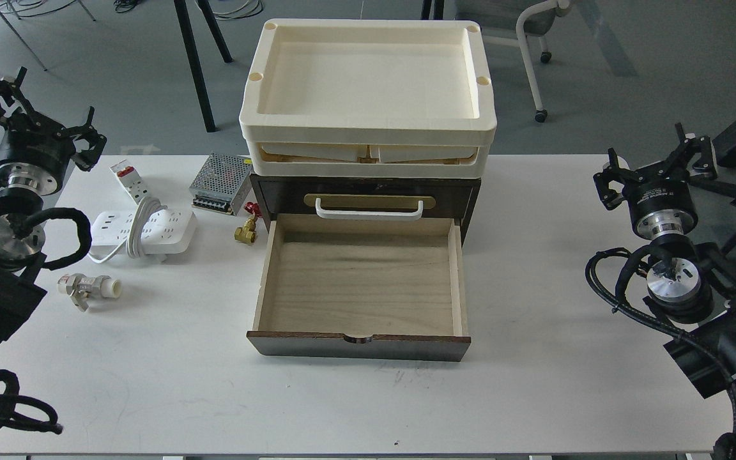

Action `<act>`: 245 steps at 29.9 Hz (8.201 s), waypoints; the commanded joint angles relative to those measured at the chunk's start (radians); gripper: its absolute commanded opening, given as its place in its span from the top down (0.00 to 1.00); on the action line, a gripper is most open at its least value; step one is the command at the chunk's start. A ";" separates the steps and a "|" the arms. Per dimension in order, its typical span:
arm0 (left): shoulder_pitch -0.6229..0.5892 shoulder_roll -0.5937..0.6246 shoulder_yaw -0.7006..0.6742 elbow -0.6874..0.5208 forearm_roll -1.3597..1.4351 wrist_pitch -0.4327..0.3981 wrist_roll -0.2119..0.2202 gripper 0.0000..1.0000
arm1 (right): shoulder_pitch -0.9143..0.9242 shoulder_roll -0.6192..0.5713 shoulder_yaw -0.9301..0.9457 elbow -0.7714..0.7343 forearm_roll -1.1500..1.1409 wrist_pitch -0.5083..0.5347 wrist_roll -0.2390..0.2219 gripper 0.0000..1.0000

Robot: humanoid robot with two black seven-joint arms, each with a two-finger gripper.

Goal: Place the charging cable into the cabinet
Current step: 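Move the left gripper from rest toward the white power strip, then lower the left gripper onto the white power strip and grasp it, then lift the power strip with the left gripper up and over the cabinet, then lower the held power strip into the open bottom drawer, then release the power strip in the drawer and lift the left gripper away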

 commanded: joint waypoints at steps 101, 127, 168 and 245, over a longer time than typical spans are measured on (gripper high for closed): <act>-0.030 0.027 0.722 0.067 1.786 0.503 -0.122 0.83 | -0.001 0.004 -0.020 0.008 -0.008 -0.003 0.004 0.00; -0.209 0.163 0.729 0.067 1.663 0.489 -0.194 0.92 | -0.001 0.004 -0.022 0.008 -0.008 -0.006 0.004 0.00; -0.956 0.533 0.722 -1.419 1.527 0.000 -0.161 0.92 | 0.001 0.004 -0.020 0.005 -0.010 -0.008 0.004 0.00; -0.318 -0.028 0.220 -0.979 1.434 0.000 -0.098 0.01 | 0.002 0.004 -0.054 0.012 -0.010 -0.008 0.010 0.00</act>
